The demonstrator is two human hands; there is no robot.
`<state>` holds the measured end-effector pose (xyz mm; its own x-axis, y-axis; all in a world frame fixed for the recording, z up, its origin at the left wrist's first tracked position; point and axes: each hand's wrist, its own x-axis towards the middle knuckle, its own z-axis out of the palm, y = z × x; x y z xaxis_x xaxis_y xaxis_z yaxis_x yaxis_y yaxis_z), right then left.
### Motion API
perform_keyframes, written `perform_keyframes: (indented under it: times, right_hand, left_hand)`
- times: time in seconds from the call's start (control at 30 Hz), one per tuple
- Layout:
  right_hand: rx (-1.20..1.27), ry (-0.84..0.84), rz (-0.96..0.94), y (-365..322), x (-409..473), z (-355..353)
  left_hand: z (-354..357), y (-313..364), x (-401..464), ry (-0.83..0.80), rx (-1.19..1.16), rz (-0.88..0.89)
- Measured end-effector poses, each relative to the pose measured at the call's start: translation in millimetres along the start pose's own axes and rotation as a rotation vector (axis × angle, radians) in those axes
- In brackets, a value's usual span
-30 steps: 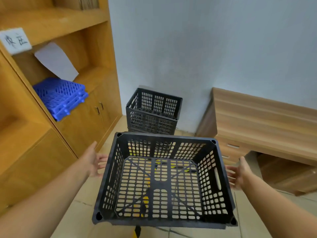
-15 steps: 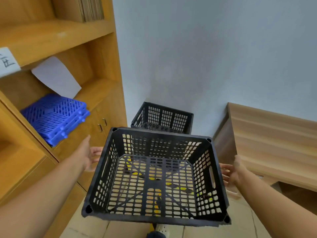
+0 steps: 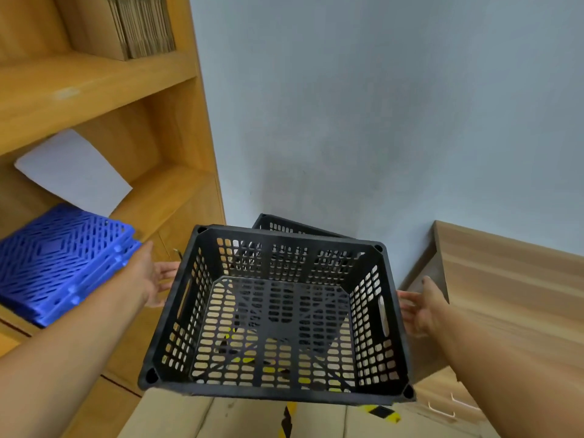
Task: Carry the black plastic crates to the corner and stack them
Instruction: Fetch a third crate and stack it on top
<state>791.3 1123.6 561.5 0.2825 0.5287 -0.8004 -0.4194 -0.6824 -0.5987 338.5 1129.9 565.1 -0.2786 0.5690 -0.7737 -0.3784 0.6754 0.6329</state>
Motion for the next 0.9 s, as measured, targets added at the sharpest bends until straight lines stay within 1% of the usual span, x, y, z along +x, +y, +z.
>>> perform_keyframes:
  times: [0.1, 0.17, 0.37, 0.57, 0.67, 0.9]
  right_hand:
    - [0.023, -0.044, 0.008, -21, 13, 11]
    - [0.026, -0.044, 0.007, -34, 22, 19]
    - [0.030, 0.028, -0.011, -69, 47, 44]
    - [0.108, 0.096, 0.004, -105, 77, 81]
    - [0.101, 0.129, -0.002, -124, 91, 102]
    - [0.108, 0.168, -0.024, -160, 126, 138]
  left_hand:
    - [19, 22, 15, -0.007, 0.003, 0.011]
    - [32, 37, 24, -0.012, 0.017, 0.017]
    - [70, 85, 71, -0.035, 0.066, 0.025]
    - [105, 143, 130, -0.081, 0.099, -0.011]
    - [124, 175, 148, -0.120, 0.127, -0.001]
    - [164, 240, 205, -0.171, 0.178, 0.002]
